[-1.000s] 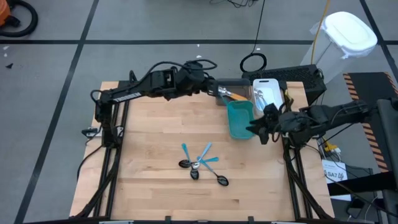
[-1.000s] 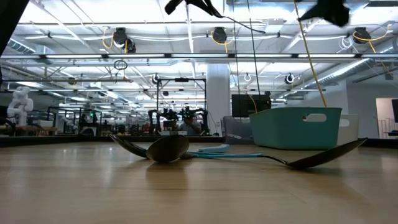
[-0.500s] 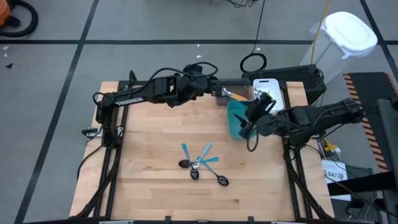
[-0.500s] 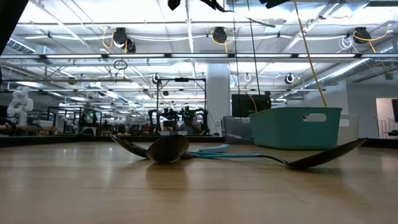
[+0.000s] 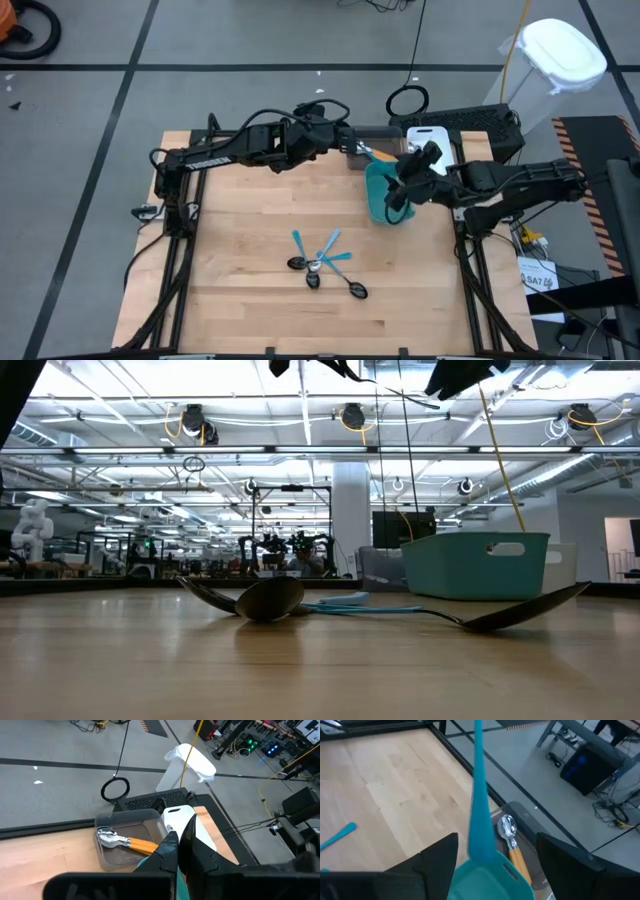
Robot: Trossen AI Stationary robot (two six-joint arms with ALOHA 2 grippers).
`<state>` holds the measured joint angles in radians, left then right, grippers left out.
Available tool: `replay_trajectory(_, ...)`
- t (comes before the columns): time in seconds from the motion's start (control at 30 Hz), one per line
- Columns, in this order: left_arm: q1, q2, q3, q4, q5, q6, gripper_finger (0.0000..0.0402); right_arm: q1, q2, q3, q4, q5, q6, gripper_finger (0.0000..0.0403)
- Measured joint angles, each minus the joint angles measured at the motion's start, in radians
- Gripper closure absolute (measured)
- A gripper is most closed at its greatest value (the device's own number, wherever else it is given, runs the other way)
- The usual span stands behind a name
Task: Sort silverware by color (type)
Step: Put the blue spoon into the green bin
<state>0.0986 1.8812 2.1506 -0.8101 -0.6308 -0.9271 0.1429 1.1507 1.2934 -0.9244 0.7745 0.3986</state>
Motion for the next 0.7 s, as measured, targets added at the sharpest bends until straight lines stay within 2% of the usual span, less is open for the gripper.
replay_trajectory(0.2,0.002,0.000,0.000,0.000,0.003,-0.016,0.0386,-0.032,0.010,0.000,0.008,-0.072,-0.037,0.0144)
replay_trajectory(0.4,0.004,0.000,0.000,0.003,0.010,-0.026,0.0386,-0.058,0.009,0.000,0.014,-0.070,-0.030,0.0145)
replay_trajectory(0.5,0.004,0.000,0.000,0.003,0.022,-0.042,0.0386,-0.067,0.009,0.000,0.014,-0.097,-0.078,0.0147)
replay_trajectory(0.7,0.004,0.000,0.000,0.005,0.024,-0.044,0.0385,-0.075,0.037,-0.001,0.014,-0.127,-0.131,0.0171)
